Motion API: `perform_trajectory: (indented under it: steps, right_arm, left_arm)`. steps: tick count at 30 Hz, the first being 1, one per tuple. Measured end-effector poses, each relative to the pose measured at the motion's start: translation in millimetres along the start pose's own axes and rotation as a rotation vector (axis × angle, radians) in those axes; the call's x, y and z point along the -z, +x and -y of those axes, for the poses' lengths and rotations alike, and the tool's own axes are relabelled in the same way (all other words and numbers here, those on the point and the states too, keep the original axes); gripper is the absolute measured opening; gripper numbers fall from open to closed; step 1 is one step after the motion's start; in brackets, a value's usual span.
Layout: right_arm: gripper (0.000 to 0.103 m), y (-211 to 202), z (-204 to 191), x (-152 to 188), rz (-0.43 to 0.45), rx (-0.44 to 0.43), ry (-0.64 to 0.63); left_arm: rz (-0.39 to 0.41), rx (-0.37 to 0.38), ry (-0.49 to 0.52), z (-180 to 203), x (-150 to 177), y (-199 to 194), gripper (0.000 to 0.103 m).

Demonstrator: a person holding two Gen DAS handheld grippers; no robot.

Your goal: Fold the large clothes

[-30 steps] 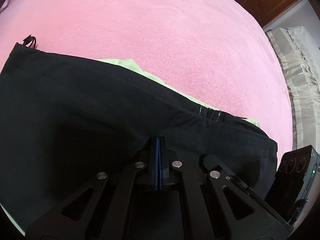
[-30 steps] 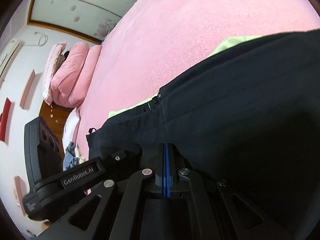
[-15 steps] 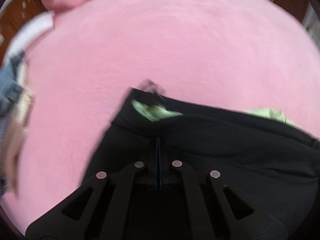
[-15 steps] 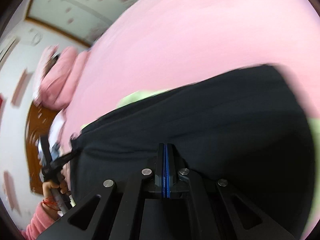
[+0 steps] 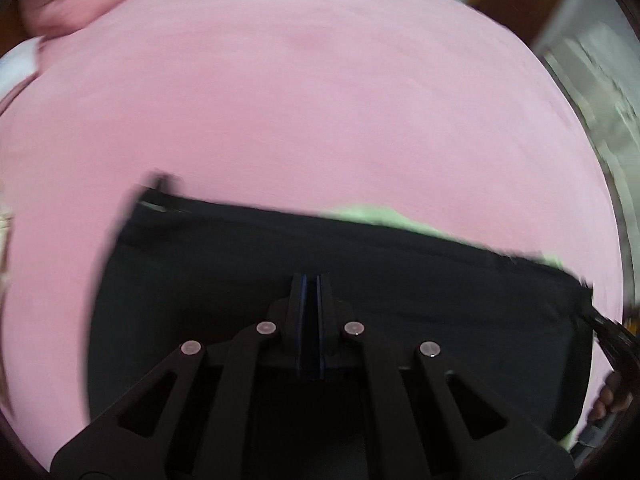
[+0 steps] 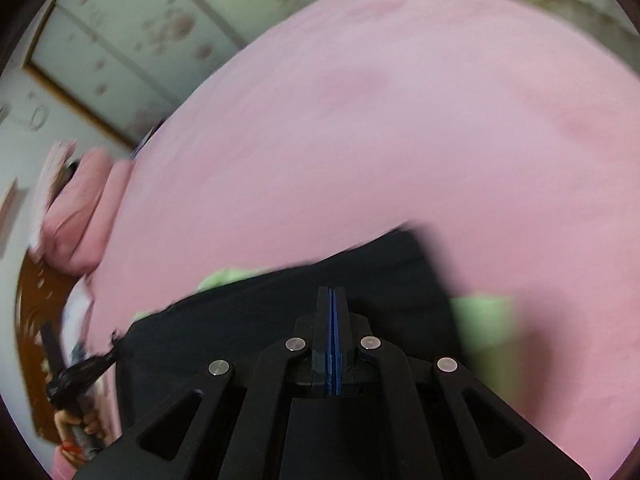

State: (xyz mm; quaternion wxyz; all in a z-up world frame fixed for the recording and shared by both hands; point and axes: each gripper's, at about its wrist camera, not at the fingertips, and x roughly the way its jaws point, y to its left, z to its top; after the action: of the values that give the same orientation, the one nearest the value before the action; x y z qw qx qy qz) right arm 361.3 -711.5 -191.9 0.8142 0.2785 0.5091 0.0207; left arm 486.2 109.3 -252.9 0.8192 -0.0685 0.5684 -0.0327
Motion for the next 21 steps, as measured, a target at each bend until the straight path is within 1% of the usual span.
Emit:
perform_trajectory:
  steps: [1,2,3,4,6,8,9,11,12,14,15,17,18,20,21]
  right_arm:
    - [0.000,13,-8,6,-0.042,0.010,-0.014]
    - [0.000,20,-11,11,-0.060,0.021,-0.025]
    - [0.000,24,-15,18,-0.064,0.041,-0.037]
    - [0.000,22,-16,26,-0.043,0.074,-0.057]
    - [0.000,20,-28,43,-0.027,0.087,-0.064]
    - [0.000,10,-15,60,-0.047,0.061,-0.016]
    - [0.000,3,-4,69,-0.068,0.041,0.024]
    - [0.000,-12,19,86,-0.104,0.037,0.084]
    - [0.000,-18,26,97,-0.118,0.031,0.092]
    - [0.000,-32,38,110,-0.179,0.038,0.072]
    - [0.000,-28,29,117,-0.215,0.037,0.059]
    - [0.000,-35,30,126,-0.283,0.045,0.002]
    - [0.000,-37,29,133,-0.304,0.051,-0.029]
    - [0.000,-41,30,136,-0.344,0.062,-0.061]
    - [0.000,-44,25,134,-0.341,0.063,-0.066]
  left_arm:
    - [-0.029,-0.016,0.017,11,8,7,0.001]
    - [-0.033,-0.050,0.025,17,15,11,0.001]
    - [-0.014,-0.079,0.034,21,23,10,0.002]
    - [0.003,-0.088,0.036,22,31,8,0.003]
    - [-0.001,-0.075,0.018,17,52,3,0.004]
    - [-0.022,-0.052,0.002,8,77,-5,0.004]
    - [-0.026,-0.052,0.003,12,85,-9,0.004]
    - [-0.029,-0.061,0.028,11,108,-21,0.004]
    - [-0.052,-0.072,0.035,6,117,-24,0.004]
    - [-0.082,-0.088,0.041,0,136,-32,0.004]
    - [-0.102,-0.096,0.049,0,146,-34,0.004]
    - [-0.120,-0.109,0.053,1,160,-39,0.004]
    - [-0.126,-0.117,0.048,1,165,-41,0.004]
    - [-0.130,-0.150,0.039,4,170,-48,0.004]
    - [-0.128,-0.171,0.030,5,170,-51,0.004]
